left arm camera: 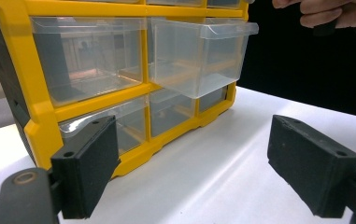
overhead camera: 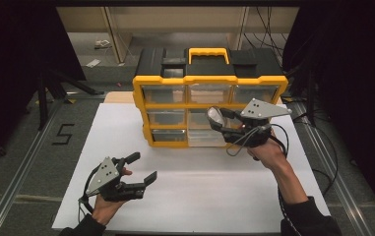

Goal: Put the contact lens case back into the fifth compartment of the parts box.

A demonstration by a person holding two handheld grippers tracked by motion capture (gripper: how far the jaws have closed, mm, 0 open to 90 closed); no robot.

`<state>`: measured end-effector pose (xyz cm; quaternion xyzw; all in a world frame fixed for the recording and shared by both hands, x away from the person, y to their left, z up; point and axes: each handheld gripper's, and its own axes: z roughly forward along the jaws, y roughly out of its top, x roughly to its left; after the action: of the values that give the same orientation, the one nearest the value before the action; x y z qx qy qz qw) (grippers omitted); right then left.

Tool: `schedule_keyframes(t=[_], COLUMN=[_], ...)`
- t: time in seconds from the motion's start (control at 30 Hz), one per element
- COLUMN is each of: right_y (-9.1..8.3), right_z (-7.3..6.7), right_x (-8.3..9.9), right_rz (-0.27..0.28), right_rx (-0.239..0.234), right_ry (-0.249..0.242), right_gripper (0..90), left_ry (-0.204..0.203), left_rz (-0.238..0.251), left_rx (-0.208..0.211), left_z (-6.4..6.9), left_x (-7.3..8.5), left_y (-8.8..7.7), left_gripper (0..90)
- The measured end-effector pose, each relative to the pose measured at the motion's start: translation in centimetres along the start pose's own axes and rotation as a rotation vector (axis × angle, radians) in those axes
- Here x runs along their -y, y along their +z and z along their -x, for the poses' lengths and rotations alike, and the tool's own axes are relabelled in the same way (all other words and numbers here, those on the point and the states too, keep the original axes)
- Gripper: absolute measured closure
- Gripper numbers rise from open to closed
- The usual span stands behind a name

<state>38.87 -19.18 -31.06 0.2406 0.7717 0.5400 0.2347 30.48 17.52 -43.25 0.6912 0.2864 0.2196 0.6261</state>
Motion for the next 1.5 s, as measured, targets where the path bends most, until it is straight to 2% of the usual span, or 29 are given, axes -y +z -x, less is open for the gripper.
schedule_keyframes(t=[0.27,0.7,1.2,1.3,1.5], right_y=[0.2,0.8,1.2,1.2,1.1], right_z=[0.8,1.2,1.3,1.2,1.1], right_x=[0.3,0.5,0.9,0.8,0.6], right_rz=[-0.014,-0.035,-0.094,-0.105,-0.098], right_rx=[0.025,0.032,0.043,0.060,0.062], right_ry=[0.023,0.045,0.034,0.029,0.032], right_gripper=[49.5,49.5,49.2,48.9,44.9], left_ry=[0.000,-0.003,-0.008,-0.010,-0.006], left_rz=[0.003,-0.001,0.003,0.003,0.001], left_rx=[0.001,0.000,0.016,0.014,0.014], left_z=[0.0,0.0,0.1,0.1,0.1], left_x=[0.0,0.0,-0.1,-0.1,0.0], left_y=[0.0,0.0,0.0,0.0,0.0], left_gripper=[16.5,16.5,16.5,16.4,16.3])
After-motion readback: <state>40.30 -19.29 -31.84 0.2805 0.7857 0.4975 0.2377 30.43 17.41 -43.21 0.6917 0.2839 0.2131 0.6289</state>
